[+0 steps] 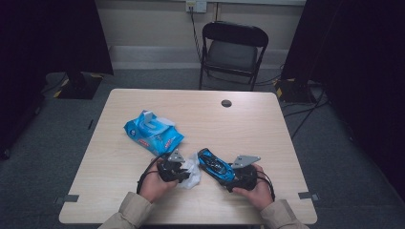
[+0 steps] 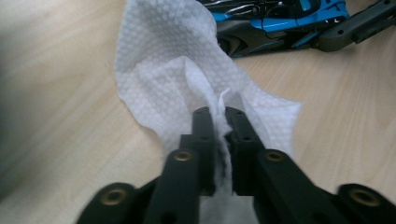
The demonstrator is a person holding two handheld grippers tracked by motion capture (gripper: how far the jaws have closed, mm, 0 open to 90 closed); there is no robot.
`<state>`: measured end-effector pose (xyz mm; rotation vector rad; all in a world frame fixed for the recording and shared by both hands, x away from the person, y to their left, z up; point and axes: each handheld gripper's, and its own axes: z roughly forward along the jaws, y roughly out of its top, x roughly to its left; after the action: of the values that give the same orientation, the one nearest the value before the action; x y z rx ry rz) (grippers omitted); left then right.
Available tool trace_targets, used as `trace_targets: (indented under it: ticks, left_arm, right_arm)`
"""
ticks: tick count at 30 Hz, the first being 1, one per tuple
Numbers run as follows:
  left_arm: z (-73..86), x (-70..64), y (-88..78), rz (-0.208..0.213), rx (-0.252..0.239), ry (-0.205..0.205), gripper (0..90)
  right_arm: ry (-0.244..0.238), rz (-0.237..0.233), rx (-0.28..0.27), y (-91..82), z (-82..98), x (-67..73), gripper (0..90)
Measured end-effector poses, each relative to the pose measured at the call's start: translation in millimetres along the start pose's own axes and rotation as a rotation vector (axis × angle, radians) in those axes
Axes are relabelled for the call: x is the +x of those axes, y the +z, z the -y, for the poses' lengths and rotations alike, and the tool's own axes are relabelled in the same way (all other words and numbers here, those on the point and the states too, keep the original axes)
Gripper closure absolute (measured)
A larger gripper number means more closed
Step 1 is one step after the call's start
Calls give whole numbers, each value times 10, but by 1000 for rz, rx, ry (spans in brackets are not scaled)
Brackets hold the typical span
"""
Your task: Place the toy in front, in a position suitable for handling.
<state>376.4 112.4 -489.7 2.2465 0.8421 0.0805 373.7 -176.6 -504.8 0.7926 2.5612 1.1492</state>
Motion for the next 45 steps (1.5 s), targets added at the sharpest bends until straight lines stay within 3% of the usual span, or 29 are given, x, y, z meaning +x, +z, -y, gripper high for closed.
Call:
trace_targets:
  ticks: [3,8,12,14,17,23,30,38,41,45]
  left_arm:
    - [-19,-15,-1,41,23,-51,862]
    - [-113,-40,-127,97,-58,-94,865]
    - [-305,-133,-227,128,-114,-76,865]
    - [-398,-191,-217,146,-120,-59,865]
    - [-505,-287,-141,155,-127,-28,865]
    - [-640,-418,136,201,-113,-21,865]
    - [-721,-517,422,201,-87,3,864]
    - [-700,-549,590,193,-74,30,797]
    - [-693,-546,607,192,-75,40,825]
    - [-678,-541,614,193,-84,24,859]
  right_arm:
    - [0,0,0,0,0,0,247]
    - [0,0,0,0,0,0,246]
    - [0,-1,0,0,-1,-1,246]
    - [-1,0,1,0,0,-1,246]
    - [-1,0,1,0,0,-1,246]
    - [-1,-1,0,1,0,-1,246]
    - [-3,-2,1,0,0,-3,245]
    - [-3,-2,1,0,0,-4,246]
    - [-4,-3,1,0,1,-6,246]
    - [-5,-3,0,0,1,-6,247]
